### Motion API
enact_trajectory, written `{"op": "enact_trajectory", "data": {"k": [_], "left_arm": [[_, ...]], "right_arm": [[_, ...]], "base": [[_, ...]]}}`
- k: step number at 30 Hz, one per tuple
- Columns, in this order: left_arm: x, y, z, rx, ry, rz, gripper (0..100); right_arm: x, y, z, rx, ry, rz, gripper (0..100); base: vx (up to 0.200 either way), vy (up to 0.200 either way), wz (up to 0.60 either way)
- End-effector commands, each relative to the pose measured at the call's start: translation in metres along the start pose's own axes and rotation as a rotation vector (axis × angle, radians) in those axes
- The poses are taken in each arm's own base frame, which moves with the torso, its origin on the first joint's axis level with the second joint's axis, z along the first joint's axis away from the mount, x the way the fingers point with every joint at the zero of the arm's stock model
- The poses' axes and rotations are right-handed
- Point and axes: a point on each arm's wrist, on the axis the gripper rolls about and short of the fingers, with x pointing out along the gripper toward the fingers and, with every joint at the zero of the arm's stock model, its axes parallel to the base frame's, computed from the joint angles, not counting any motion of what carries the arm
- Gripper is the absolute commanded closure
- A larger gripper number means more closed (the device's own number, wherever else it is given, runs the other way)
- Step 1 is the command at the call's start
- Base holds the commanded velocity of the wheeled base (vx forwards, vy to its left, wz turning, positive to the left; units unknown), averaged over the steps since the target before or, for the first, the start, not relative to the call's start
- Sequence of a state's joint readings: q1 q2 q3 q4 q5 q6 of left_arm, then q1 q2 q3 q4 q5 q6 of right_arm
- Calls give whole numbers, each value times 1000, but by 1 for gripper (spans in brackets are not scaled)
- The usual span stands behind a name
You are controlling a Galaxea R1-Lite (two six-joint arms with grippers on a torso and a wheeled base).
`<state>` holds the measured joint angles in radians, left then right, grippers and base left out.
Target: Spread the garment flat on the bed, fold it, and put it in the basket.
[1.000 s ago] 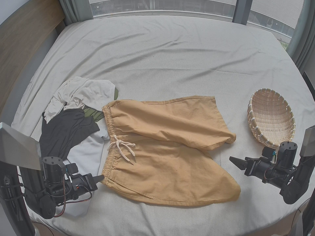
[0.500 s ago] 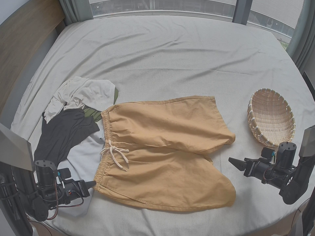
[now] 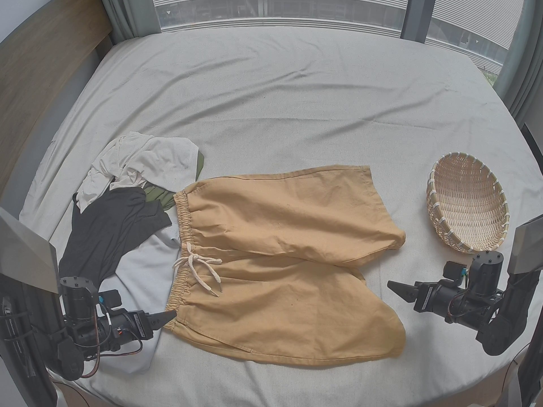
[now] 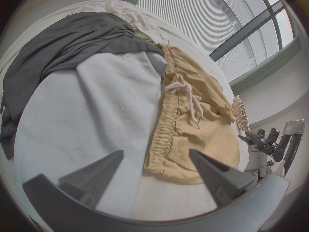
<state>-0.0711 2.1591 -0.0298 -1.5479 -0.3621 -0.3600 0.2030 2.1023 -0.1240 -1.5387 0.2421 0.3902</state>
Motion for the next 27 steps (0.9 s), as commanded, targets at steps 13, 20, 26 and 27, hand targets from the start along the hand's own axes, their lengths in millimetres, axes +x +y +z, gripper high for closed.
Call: {"op": "enact_trajectory", "data": {"k": [13, 20, 26, 27], "left_arm": [[-5, -23, 32, -5, -160, -101, 0], [-1, -29, 28, 9, -140, -120, 0], [3, -32, 23, 14, -112, -127, 0], [4, -33, 21, 15, -103, -129, 0]], "right_arm": [[0, 6, -45, 158, 222, -22, 0], [-5, 16, -52, 159, 264, 3, 0], [-5, 32, -47, 215, 243, 63, 0], [-4, 34, -44, 219, 226, 77, 0]], "base": [[0, 0, 0], [0, 0, 0], [0, 0, 0], [0, 0, 0]]}}
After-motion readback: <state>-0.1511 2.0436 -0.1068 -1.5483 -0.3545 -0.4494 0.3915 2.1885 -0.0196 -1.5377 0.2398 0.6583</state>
